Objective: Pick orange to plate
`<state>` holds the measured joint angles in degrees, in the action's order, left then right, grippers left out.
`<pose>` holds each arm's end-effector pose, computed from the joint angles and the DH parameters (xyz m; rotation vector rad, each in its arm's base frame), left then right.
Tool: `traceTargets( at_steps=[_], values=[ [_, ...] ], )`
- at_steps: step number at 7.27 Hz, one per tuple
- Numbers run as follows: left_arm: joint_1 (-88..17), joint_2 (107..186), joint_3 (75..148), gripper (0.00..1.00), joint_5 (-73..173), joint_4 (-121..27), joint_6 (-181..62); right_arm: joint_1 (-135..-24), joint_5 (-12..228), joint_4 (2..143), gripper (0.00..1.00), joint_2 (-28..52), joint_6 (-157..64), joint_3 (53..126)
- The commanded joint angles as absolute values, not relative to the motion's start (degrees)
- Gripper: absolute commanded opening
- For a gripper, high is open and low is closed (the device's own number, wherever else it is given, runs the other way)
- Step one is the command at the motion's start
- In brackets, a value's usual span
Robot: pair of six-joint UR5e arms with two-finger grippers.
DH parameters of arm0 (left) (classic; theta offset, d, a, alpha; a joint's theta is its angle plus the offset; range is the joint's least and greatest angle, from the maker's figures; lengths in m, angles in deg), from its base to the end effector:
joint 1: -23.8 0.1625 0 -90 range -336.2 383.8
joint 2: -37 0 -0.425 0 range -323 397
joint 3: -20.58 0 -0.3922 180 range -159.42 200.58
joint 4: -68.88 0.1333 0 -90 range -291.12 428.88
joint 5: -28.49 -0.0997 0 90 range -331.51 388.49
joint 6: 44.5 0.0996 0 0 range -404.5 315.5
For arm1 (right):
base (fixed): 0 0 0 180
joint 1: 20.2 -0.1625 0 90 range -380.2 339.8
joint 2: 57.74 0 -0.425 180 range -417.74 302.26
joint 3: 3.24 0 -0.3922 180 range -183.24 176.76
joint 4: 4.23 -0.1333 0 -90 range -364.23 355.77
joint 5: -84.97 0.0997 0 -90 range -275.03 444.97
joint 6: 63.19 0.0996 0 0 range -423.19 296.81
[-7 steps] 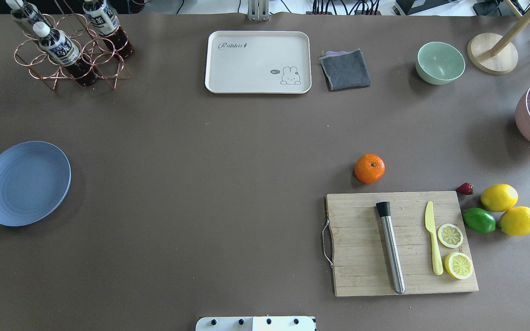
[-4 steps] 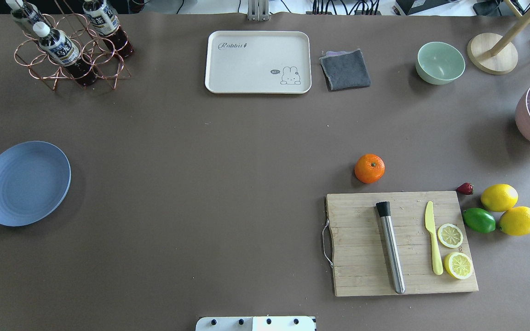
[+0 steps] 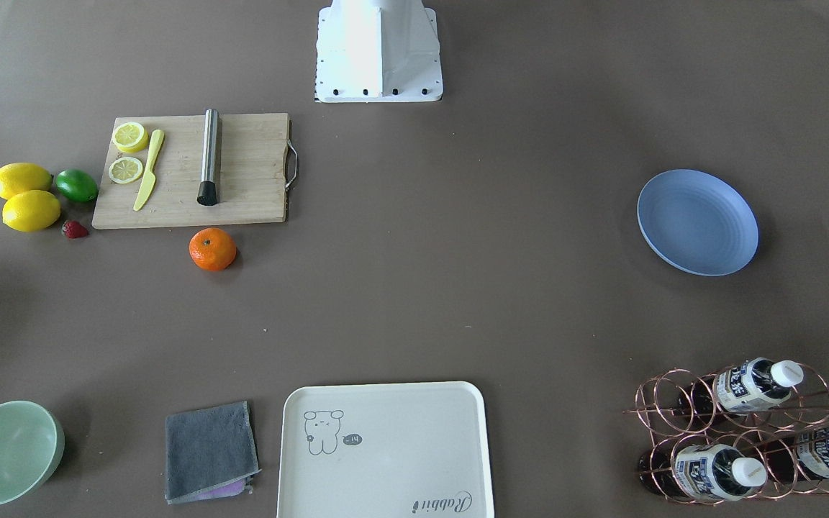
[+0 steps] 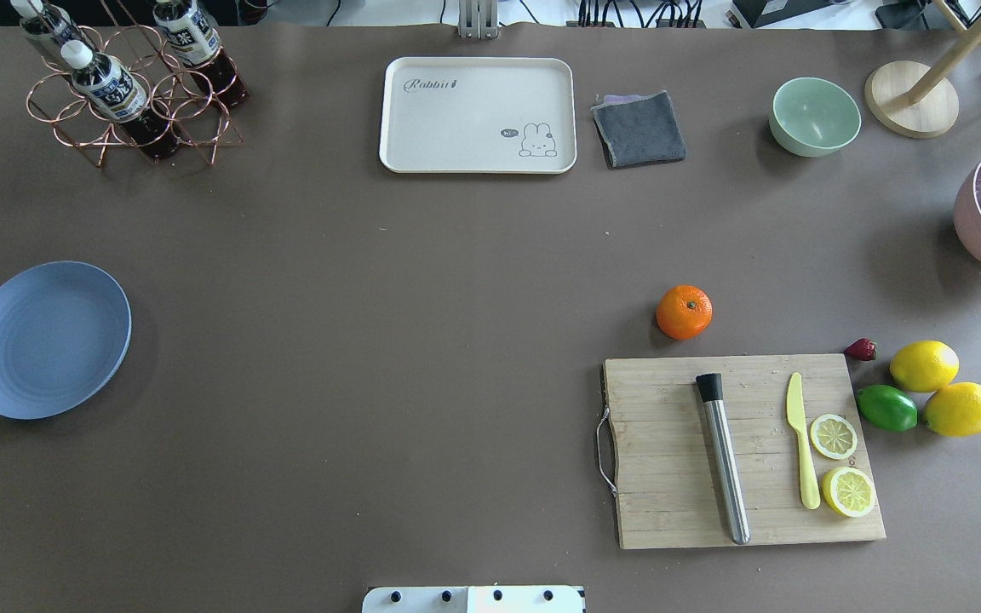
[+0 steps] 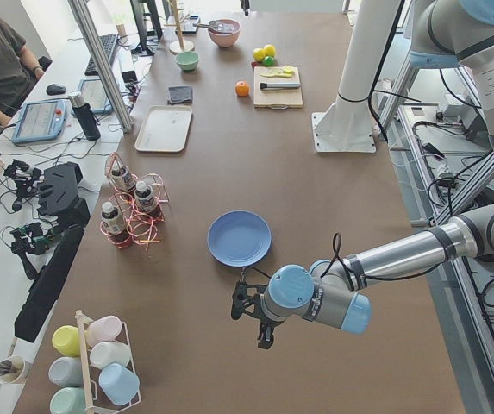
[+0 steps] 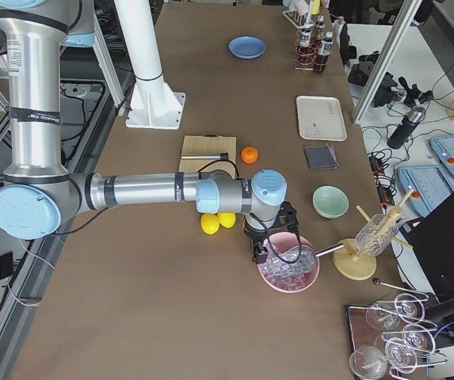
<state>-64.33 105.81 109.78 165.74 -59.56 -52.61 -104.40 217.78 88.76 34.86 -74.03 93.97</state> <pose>-0.0495 -0.3266 0.7422 0.1982 0.8388 0.0163 0.0174 -0.4776 0.6258 0.0600 -0.7479 -0.2873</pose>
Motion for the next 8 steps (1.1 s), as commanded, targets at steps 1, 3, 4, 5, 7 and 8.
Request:
traceTargets(
  at_steps=[1, 3, 4, 5, 7, 8],
  values=[
    [-63.49, 106.87, 110.23, 0.97, 165.95, -59.70, -57.23, -104.40, 217.86, 88.75, 1.00, 34.81, -74.00, 94.14],
    [-57.98, 110.55, 110.40, 0.97, 168.15, -60.05, -66.60, -104.40, 218.03, 88.75, 1.00, 34.81, -73.91, 95.10],
    [-54.90, 112.22, 110.40, 0.97, 168.15, -60.58, -70.99, -104.31, 218.12, 88.75, 1.00, 34.81, -73.91, 95.45],
    [-51.39, 114.33, 110.40, 0.97, 167.89, -60.67, -76.52, -104.22, 218.21, 88.75, 1.00, 34.81, -74.00, 95.54],
    [-46.01, 116.45, 110.32, 0.97, 167.19, -62.25, -83.23, -104.14, 219.00, 88.75, 1.00, 34.90, -74.08, 95.89],
    [-43.21, 117.85, 110.23, 0.95, 165.36, -62.42, -85.69, -104.14, 219.09, 88.75, 1.00, 34.90, -74.08, 95.98]
  ],
)
